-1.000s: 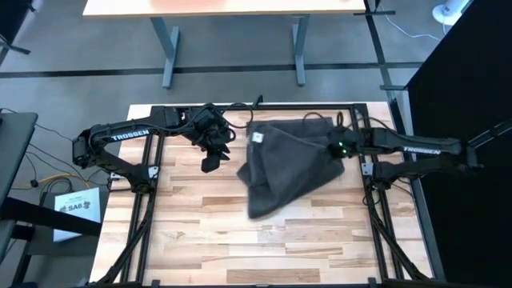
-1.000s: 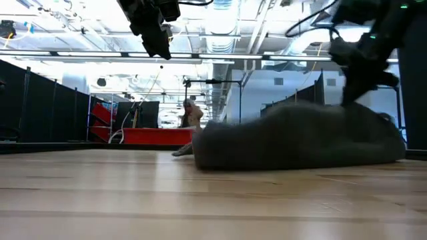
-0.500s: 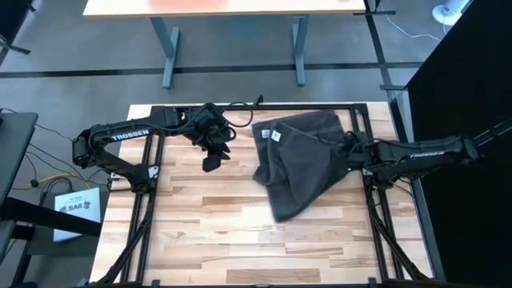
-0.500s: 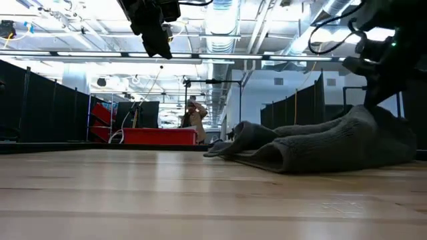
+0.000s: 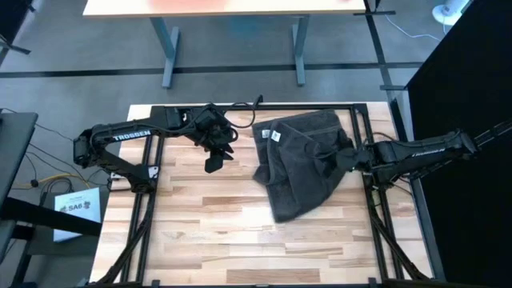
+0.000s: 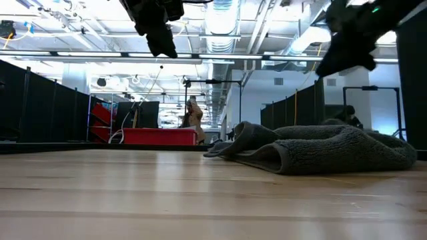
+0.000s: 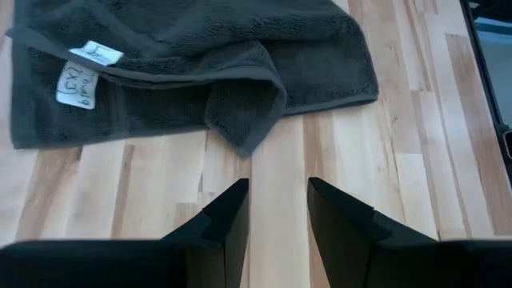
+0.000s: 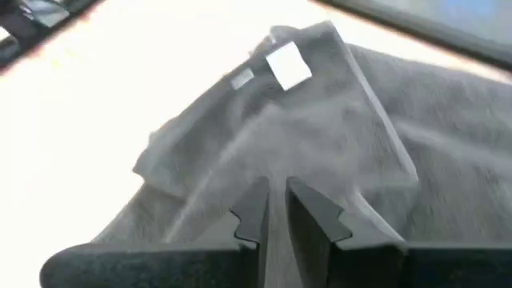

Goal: Roll towel
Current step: Roll the black towel

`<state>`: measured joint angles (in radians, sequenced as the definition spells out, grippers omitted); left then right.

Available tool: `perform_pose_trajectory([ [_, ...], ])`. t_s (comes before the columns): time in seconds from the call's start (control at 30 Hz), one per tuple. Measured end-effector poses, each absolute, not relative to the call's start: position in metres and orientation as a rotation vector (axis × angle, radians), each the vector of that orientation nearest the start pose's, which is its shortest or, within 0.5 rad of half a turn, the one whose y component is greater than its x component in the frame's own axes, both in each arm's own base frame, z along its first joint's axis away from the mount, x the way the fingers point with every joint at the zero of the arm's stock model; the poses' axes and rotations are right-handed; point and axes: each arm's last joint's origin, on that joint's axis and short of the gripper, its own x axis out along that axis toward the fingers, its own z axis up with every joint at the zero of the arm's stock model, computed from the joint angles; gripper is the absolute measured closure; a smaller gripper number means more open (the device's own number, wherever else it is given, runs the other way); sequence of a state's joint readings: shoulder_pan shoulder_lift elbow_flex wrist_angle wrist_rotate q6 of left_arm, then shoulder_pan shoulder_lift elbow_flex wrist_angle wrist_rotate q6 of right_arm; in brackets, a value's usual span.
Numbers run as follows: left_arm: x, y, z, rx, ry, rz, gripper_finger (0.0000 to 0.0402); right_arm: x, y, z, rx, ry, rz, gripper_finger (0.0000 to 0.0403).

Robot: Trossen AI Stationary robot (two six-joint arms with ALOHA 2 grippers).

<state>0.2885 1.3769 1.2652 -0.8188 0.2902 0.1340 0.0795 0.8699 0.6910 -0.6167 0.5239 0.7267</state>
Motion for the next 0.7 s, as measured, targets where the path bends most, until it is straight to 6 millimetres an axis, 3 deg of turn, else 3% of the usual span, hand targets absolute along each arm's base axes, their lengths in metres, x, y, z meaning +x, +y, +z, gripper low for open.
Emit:
perform_pose_trajectory([
  [0.13, 0.267, 0.071, 0.318, -0.146, 0.891, -0.059, 0.0289, 0.184, -0.032, 0.246, 0.434, 0.636, -0.636, 0.0355],
  [0.33, 0.267, 0.071, 0.318, -0.17, 0.894, -0.046, 0.0289, 0.205, -0.098, 0.228, 0.529, 0.664, -0.487, 0.0324],
  [0.53, 0.267, 0.071, 0.318, -0.191, 0.895, -0.037, 0.0289, 0.222, -0.162, 0.219, 0.405, 0.827, -0.533, 0.0276],
  [0.7, 0.267, 0.071, 0.318, -0.2, 0.896, -0.032, 0.0289, 0.252, -0.21, 0.213, 0.338, 0.957, -0.485, 0.0247],
])
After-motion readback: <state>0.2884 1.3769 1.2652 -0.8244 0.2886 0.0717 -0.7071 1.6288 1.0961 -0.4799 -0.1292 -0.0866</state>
